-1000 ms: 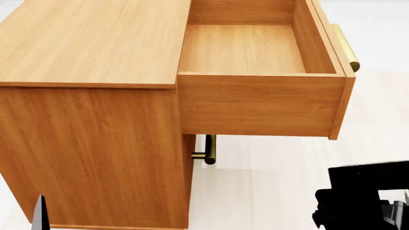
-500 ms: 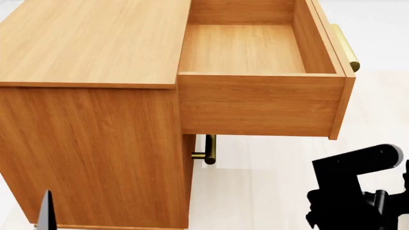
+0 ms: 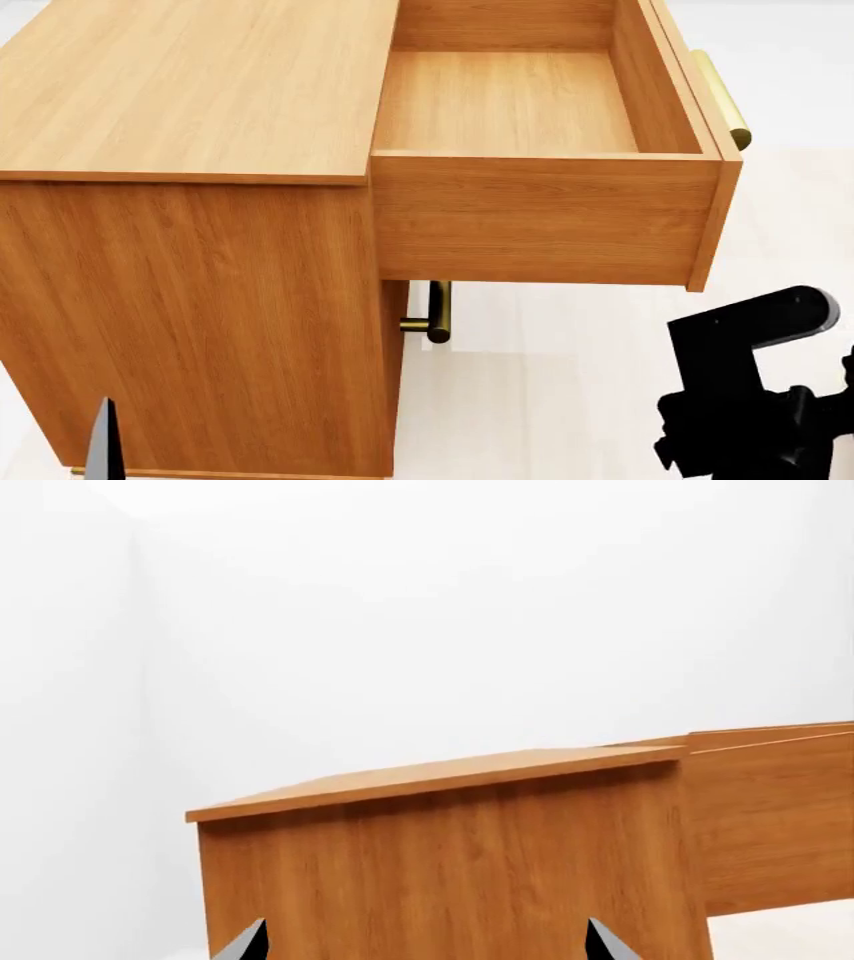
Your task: Put the bowl on top of the cabinet.
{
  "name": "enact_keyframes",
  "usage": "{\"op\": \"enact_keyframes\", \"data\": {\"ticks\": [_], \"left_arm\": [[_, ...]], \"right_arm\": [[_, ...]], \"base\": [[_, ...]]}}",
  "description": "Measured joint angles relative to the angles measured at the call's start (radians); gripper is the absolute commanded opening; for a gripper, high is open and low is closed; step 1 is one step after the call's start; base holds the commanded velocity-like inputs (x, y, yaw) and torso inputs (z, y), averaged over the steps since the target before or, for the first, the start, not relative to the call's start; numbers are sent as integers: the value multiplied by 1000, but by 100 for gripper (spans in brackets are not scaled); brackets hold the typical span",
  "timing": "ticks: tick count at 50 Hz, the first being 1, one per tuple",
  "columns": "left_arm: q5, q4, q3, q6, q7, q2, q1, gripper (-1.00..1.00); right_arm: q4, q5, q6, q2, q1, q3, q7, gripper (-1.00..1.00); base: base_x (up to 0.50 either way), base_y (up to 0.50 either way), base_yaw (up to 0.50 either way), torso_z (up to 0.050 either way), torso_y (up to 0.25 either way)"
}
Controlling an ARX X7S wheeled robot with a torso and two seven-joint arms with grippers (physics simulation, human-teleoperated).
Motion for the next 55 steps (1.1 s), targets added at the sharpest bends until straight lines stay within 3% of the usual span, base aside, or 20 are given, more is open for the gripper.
{"op": "enact_keyframes", "data": {"ticks": [55], "left_arm": [[-31,-26,15,-19,-9,-16,-50,100]], "right_arm": [[507,-10,-159,-52,158,-42,-24,100]], "base": [[0,0,0,0,0]]}}
